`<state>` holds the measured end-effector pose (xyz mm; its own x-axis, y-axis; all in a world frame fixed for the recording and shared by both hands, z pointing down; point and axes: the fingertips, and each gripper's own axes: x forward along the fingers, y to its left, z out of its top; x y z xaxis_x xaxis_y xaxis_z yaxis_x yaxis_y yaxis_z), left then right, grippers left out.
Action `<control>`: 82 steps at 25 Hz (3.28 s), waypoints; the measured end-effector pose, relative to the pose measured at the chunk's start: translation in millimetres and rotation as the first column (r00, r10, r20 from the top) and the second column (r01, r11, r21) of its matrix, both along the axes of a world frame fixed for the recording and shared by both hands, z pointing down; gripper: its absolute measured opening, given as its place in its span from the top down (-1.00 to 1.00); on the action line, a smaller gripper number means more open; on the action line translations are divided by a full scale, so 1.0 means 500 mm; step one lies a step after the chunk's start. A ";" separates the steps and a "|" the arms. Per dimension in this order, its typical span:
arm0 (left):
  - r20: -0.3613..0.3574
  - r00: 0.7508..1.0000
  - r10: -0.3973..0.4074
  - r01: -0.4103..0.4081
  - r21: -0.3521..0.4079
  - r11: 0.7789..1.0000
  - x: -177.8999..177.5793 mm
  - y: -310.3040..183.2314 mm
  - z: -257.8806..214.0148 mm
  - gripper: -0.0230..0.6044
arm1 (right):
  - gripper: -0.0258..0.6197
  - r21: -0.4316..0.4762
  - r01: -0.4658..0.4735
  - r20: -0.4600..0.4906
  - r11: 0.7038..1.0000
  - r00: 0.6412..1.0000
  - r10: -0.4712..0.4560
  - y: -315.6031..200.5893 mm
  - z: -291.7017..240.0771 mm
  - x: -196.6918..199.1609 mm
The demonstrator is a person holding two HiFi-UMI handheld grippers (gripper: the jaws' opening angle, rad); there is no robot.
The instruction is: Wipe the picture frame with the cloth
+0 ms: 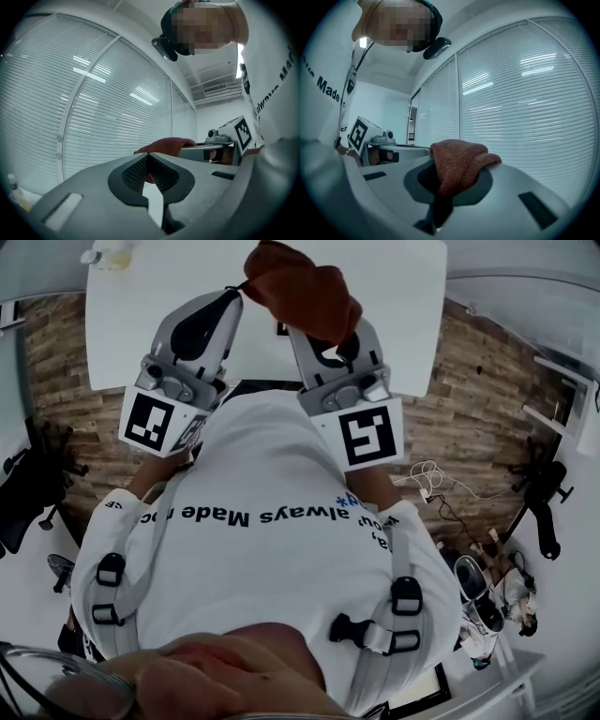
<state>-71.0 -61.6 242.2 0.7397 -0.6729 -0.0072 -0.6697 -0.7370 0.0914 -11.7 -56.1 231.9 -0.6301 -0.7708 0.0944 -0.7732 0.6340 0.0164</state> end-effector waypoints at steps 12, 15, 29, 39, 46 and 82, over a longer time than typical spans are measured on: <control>0.028 1.000 0.008 -0.007 -0.021 1.000 0.085 -0.032 0.017 0.92 | 0.86 0.013 -0.024 0.002 1.000 1.000 0.024 -0.033 0.000 0.095; 0.039 0.999 0.009 -0.008 -0.022 1.000 0.114 -0.036 0.022 0.92 | 0.86 0.009 -0.017 -0.006 1.000 1.000 0.017 -0.041 0.009 0.126; 0.109 0.994 -0.003 0.012 -0.074 0.997 0.133 -0.059 0.129 0.92 | 0.86 -0.043 0.017 -0.080 0.999 0.997 -0.020 -0.061 0.110 0.148; 0.248 0.964 0.101 -0.052 -0.200 0.978 0.116 -0.084 0.390 0.92 | 0.86 -0.082 0.078 -0.324 0.994 0.941 -0.101 -0.096 0.383 0.095; 0.311 0.931 0.192 -0.102 -0.284 0.953 0.126 -0.082 0.546 0.92 | 0.86 -0.196 0.130 -0.480 0.972 0.852 -0.210 -0.084 0.576 0.060; 0.468 0.814 0.344 -0.102 -0.468 0.878 0.093 -0.103 0.862 0.92 | 0.86 -0.509 0.201 -0.662 0.837 0.530 -0.530 0.013 0.963 0.005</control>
